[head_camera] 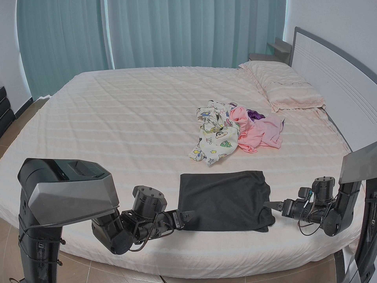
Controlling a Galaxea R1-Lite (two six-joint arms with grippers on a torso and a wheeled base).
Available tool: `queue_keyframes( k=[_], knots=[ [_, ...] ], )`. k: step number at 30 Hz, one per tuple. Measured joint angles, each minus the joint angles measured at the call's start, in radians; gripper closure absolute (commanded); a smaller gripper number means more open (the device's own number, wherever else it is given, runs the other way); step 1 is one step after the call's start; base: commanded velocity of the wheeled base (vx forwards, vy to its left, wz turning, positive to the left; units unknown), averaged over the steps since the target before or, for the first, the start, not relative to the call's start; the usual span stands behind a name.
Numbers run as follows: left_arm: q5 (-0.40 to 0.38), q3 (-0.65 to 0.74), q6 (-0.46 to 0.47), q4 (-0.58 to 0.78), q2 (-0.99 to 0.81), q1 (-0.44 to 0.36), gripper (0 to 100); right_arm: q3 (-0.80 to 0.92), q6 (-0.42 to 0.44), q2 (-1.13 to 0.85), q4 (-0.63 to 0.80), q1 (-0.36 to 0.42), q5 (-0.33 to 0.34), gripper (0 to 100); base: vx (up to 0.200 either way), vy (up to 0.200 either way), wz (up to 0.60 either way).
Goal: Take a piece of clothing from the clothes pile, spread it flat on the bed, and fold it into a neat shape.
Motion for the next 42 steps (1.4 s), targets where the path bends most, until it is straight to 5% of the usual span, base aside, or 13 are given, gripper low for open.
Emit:
queue_keyframes(
  k=[2, 3, 17, 25, 36, 41, 42],
  knots=[
    [0.000, -0.008, -0.001, 0.000, 0.000, 0.004, 0, 0.000, 0.001, 0.010, 0.000, 0.003, 0.001, 0, 0.000, 0.000, 0.00],
    [0.000, -0.010, -0.001, 0.000, 0.001, 0.005, 0, 0.000, 0.002, 0.015, 0.000, 0.007, 0.001, 100, 0.000, 0.000, 0.00],
    [0.002, -0.031, -0.011, 0.000, 0.009, 0.029, 0, 0.047, -0.041, 0.036, 0.051, 0.043, -0.004, 100, 0.000, 0.000, 0.00],
    [0.003, -0.037, -0.011, 0.001, 0.010, 0.032, 0, 0.063, -0.158, 0.001, 0.181, 0.024, -0.004, 100, 0.000, 0.000, 0.00],
    [0.003, -0.044, -0.011, 0.001, 0.013, 0.032, 0, 0.057, -0.161, -0.017, 0.171, 0.003, -0.001, 100, 0.000, 0.000, 0.00],
    [0.001, -0.047, -0.018, 0.001, 0.014, 0.032, 0, -0.024, -0.099, -0.011, 0.143, 0.000, -0.007, 100, 0.000, 0.000, 0.00],
    [0.000, -0.048, -0.021, 0.001, 0.014, 0.032, 0, -0.041, -0.080, -0.009, 0.143, 0.000, -0.012, 0, 0.000, 0.000, 0.00]
  ],
)
